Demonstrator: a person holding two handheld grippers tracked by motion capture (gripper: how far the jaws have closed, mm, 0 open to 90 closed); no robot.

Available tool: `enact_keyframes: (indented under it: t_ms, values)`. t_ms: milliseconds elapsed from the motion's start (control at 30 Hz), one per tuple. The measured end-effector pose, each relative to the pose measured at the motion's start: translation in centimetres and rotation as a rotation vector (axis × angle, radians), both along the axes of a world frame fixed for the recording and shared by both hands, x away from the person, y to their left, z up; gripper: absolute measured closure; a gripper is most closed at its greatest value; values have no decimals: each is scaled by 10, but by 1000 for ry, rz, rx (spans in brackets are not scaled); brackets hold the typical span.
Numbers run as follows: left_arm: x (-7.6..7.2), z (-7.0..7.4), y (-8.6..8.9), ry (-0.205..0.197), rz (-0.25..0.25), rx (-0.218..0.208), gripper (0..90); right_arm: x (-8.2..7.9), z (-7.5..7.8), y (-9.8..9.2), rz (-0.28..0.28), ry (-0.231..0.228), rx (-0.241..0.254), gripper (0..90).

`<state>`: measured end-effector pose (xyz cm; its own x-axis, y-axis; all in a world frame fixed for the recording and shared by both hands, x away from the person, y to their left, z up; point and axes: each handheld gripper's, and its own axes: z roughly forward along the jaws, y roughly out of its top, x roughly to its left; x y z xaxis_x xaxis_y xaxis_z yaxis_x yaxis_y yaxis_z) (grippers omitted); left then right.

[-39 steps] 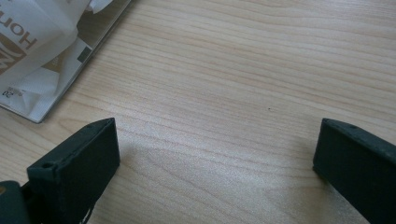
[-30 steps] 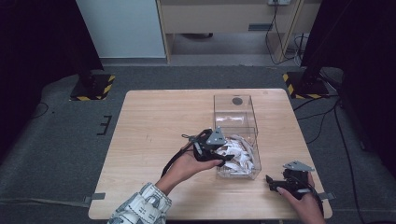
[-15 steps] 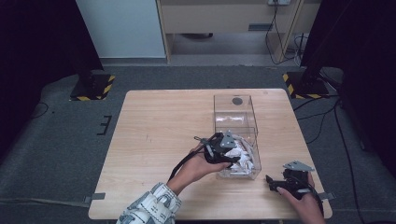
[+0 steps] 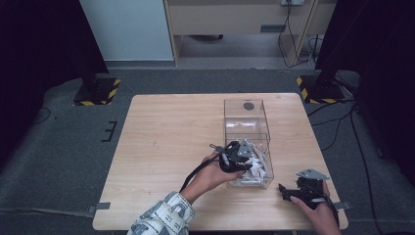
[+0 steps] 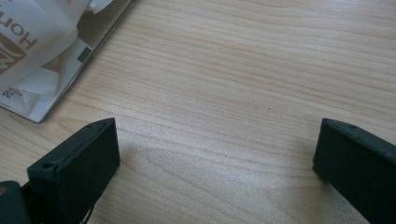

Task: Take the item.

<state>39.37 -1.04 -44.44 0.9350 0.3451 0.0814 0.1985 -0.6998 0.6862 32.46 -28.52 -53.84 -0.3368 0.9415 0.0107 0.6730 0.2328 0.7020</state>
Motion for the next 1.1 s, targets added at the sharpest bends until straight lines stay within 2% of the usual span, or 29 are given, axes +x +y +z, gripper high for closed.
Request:
enact_keyframes:
  t_ms: [200, 267, 500, 1100]
  values:
    - [3, 3, 4, 28, -1, -24, 870, 0, 0, 0, 1, 1, 1, 8]
    - [4, 4, 6, 30, 6, -38, 891, 0, 0, 0, 0, 0, 0, 8]
    - [7, 11, 15, 39, 22, -100, 897, 0, 0, 0, 0, 0, 0, 8]
    - [11, 25, 25, 20, 33, -151, 898, 0, 0, 0, 0, 0, 0, 8]
